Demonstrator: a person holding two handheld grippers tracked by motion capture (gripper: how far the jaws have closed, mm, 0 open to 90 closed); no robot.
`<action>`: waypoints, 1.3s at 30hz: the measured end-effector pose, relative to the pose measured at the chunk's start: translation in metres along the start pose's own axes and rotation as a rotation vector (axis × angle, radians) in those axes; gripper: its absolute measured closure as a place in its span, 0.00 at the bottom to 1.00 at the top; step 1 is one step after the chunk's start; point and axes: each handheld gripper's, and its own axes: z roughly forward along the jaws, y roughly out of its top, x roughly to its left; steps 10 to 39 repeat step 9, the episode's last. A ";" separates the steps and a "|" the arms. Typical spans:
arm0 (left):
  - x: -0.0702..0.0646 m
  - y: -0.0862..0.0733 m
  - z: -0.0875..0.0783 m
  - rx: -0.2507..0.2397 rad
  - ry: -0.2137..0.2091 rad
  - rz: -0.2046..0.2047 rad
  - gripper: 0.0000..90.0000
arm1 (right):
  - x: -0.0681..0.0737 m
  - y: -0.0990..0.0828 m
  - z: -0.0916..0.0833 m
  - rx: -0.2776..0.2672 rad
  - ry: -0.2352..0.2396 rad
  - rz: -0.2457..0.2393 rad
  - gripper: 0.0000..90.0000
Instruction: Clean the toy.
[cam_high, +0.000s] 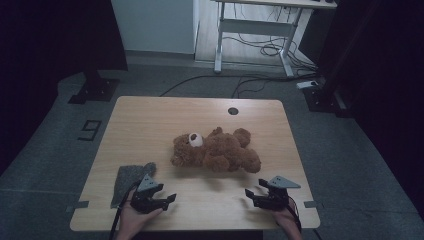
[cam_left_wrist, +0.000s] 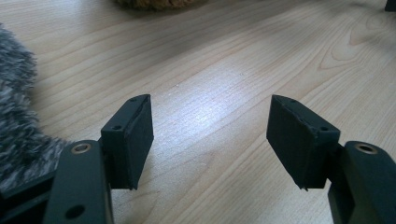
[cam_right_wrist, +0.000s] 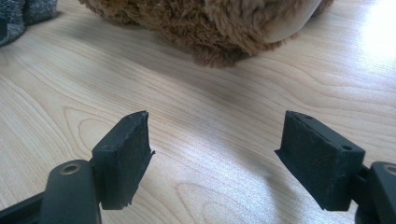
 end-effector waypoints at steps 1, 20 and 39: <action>0.001 0.000 0.000 -0.002 0.000 -0.003 0.35 | 0.000 0.000 0.000 0.000 0.001 -0.001 0.27; 0.003 0.000 -0.002 -0.001 -0.006 -0.013 0.35 | -0.002 0.000 -0.001 -0.008 -0.002 0.005 0.27; 0.003 0.000 -0.002 -0.001 -0.006 -0.013 0.35 | -0.002 0.000 -0.001 -0.008 -0.002 0.005 0.27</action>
